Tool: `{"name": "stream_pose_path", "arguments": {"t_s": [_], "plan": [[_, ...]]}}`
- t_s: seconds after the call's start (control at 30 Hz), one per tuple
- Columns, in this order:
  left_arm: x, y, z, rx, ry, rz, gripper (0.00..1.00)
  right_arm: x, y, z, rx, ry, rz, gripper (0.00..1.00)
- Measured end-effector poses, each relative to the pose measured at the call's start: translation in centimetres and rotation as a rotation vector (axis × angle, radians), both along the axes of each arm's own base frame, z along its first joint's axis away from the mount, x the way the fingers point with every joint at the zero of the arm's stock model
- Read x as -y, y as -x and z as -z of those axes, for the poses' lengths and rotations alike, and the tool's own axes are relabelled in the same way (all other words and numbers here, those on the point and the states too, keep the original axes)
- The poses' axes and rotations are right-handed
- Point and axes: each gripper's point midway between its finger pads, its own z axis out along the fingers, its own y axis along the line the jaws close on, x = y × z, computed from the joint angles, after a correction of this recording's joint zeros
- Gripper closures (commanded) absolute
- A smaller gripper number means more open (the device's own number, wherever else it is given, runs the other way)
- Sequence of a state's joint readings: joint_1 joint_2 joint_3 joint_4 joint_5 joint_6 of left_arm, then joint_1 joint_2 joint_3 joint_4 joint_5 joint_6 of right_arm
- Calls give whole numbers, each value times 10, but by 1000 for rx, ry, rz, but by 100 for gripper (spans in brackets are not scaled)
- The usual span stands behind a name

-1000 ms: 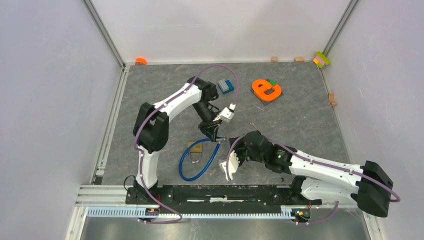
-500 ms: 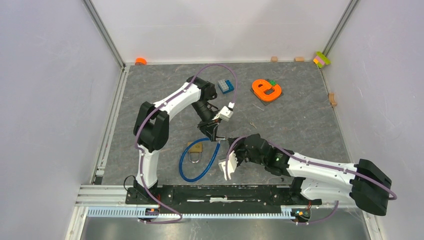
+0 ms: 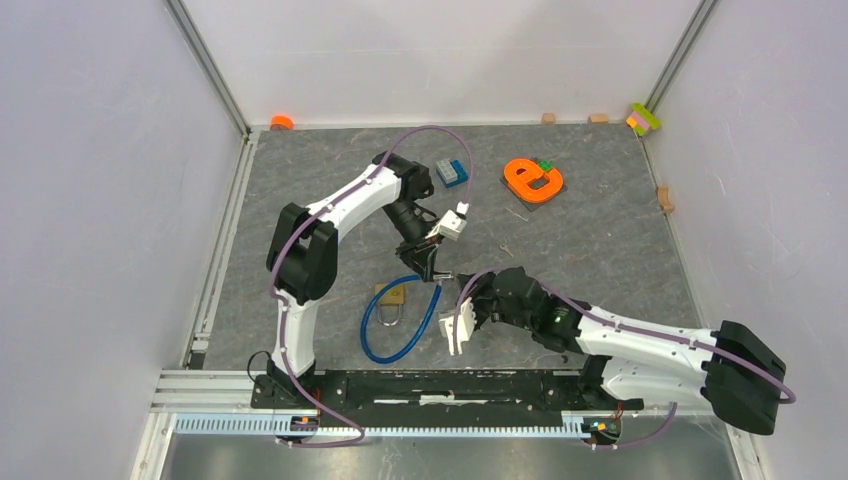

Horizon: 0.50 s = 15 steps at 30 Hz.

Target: Unlock with the key

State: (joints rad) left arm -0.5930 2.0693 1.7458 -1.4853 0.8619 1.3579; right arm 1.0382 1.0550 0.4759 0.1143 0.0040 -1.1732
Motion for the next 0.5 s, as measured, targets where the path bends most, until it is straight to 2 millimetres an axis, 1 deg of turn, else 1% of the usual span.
{"name": "stream_pose_path", "arguments": {"t_s": [0.2,0.33,0.5], "plan": [[3,0,-2,-15,11,-17,59,0,0,1,-39,-28,-3,100],[9,3,-7,-45,37,-36,47,-1,2,2,-54,-33,-13,100],[12,4,-11,-64,56,-51,35,-1,2,3,-63,-35,-8,100]]}}
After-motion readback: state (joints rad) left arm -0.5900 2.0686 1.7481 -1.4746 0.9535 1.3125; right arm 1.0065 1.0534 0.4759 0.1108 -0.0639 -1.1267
